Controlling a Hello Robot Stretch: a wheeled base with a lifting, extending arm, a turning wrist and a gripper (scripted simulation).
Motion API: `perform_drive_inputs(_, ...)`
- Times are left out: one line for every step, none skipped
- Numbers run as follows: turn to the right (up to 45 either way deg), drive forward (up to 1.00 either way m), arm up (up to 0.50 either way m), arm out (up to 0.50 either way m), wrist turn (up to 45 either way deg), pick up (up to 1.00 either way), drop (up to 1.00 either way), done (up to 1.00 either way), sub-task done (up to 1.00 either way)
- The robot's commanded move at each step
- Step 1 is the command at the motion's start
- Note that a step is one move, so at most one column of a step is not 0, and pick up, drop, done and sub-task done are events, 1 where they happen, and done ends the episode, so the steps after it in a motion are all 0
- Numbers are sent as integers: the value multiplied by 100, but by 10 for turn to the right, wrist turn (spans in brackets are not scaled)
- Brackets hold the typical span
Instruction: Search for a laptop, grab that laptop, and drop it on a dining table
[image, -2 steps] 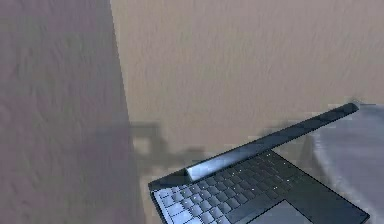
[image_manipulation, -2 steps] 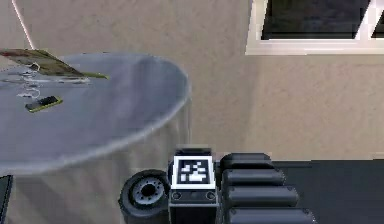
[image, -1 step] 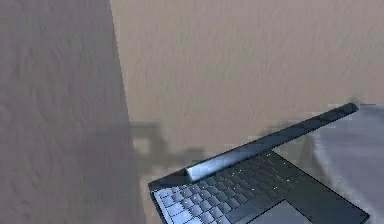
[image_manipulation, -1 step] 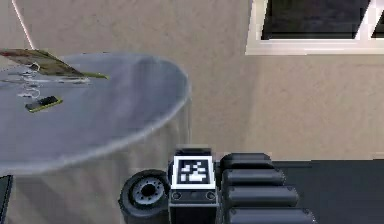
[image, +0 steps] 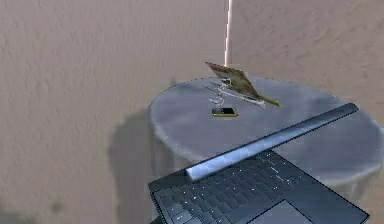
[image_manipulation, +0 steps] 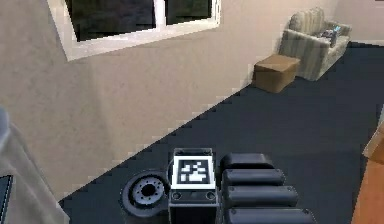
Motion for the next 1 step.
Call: perform_drive_inputs(0, 0, 0, 0, 0, 0, 0, 100, 0)
